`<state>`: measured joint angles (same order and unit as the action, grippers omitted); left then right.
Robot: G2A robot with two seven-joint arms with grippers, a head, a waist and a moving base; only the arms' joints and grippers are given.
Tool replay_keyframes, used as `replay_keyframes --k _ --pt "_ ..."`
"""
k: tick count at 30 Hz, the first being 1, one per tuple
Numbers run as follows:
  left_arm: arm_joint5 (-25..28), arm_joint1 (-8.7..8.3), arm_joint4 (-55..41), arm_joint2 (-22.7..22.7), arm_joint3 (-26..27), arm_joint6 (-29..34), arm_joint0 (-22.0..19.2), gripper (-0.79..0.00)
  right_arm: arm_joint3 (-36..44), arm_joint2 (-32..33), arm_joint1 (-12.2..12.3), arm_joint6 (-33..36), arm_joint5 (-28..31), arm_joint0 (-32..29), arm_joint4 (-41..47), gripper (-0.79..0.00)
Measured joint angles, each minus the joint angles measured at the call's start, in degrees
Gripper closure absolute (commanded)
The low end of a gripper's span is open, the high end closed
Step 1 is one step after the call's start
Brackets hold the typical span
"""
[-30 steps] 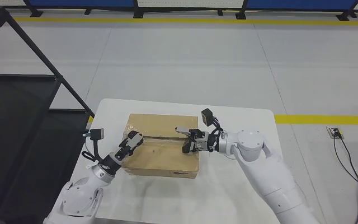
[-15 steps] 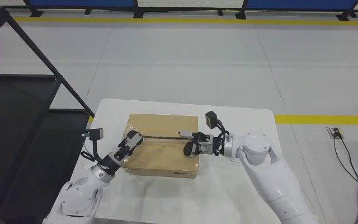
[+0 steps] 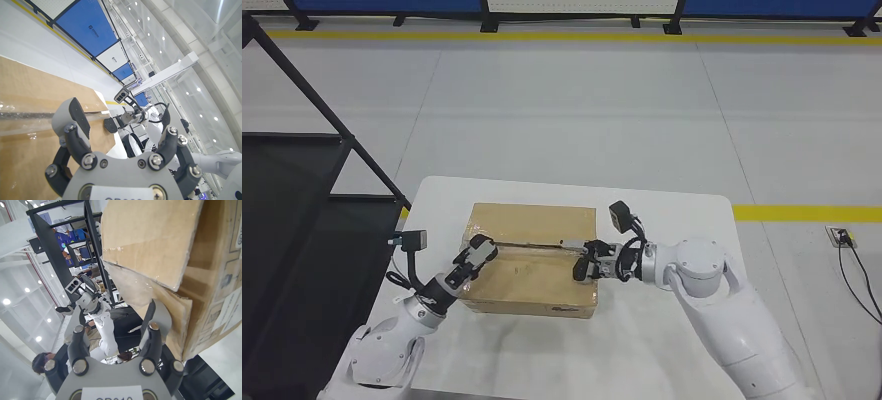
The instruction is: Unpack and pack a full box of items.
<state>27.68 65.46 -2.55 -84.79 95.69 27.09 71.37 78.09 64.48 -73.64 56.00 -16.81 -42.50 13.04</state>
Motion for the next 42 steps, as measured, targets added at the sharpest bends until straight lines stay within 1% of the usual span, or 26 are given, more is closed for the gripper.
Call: replay_keyframes --k 3,6,8,11,14,16,17,19,20,22,23,24,32,39,40,41,42 --pt "0.0 -0.02 0.0 0.1 0.0 0.2 -0.1 -0.785 2.8 2.1 0.6 -0.7 0.5 -2.5 0.6 -0.785" --pt "0.0 -0.02 0.1 0.3 0.0 0.2 -0.1 -0.785 3.7 3.0 1.0 0.1 -1.2 -3.3 0.8 -0.785" --pt "-0.1 -0.03 0.2 0.4 0.1 0.2 -0.2 -0.785 3.1 2.7 1.0 0.4 -2.5 -2.8 1.1 -0.785" --pt "0.0 -0.04 0.2 0.4 0.1 0.1 -0.3 -0.785 2.1 1.7 0.9 0.6 -3.0 -1.9 1.4 -0.757" --pt "0.0 -0.06 0.1 0.4 -0.2 0.0 -0.4 -0.785 1.1 0.6 0.7 0.5 -3.3 -0.9 1.7 -0.776" --pt "0.0 -0.06 0.1 0.3 -0.3 0.0 -0.4 -0.785 0.3 -0.1 0.6 0.4 -3.7 -0.1 2.0 -0.757" --pt "0.0 -0.07 0.0 0.4 -0.4 -0.1 -0.5 -0.785 -0.3 -0.7 0.5 0.4 -3.9 0.4 2.1 -0.739" --pt "0.0 -0.07 0.0 0.4 -0.5 -0.1 -0.5 -0.785 -1.1 -1.4 0.3 0.4 -4.0 1.2 2.3 -0.656" --pt "0.0 -0.07 -0.1 0.4 -0.5 -0.2 -0.6 -0.785 -1.8 -1.8 0.2 0.4 -4.0 1.7 2.5 -0.557" --pt "0.0 -0.07 -0.2 0.4 -0.6 -0.2 -0.6 -0.785 -2.7 -2.2 0.1 0.6 -3.9 2.3 2.8 -0.434" --pt "0.1 -0.08 -0.3 0.3 -0.6 -0.3 -0.7 -0.785 -3.2 -2.4 0.1 0.7 -3.9 2.7 2.9 -0.385" --pt "0.1 -0.09 -0.4 0.3 -0.7 -0.3 -0.7 -0.785 -3.6 -2.6 0.1 0.7 -3.9 2.9 3.0 -0.369" --pt "0.1 -0.13 -0.4 0.1 -0.6 -0.6 -0.8 -0.785 -5.6 -3.5 0.0 1.2 -3.6 4.0 3.5 -0.323" --pt "0.2 -0.13 -0.4 0.3 -0.6 -0.5 -0.9 -0.785 -6.4 -3.3 0.2 1.0 -3.5 4.1 4.1 -0.357" --pt "0.2 -0.14 -0.4 0.4 -0.6 -0.6 -0.9 -0.785 -6.5 -3.2 0.2 0.9 -3.5 4.1 4.1 -0.431" --pt "0.2 -0.14 -0.4 0.4 -0.6 -0.6 -0.9 -0.785 -6.4 -3.3 0.3 0.9 -3.3 4.2 3.9 -0.613" --pt "0.2 -0.15 -0.4 0.4 -0.7 -0.6 -0.9 -0.785 -6.3 -3.5 0.3 1.1 -2.9 4.2 3.4 -0.668"
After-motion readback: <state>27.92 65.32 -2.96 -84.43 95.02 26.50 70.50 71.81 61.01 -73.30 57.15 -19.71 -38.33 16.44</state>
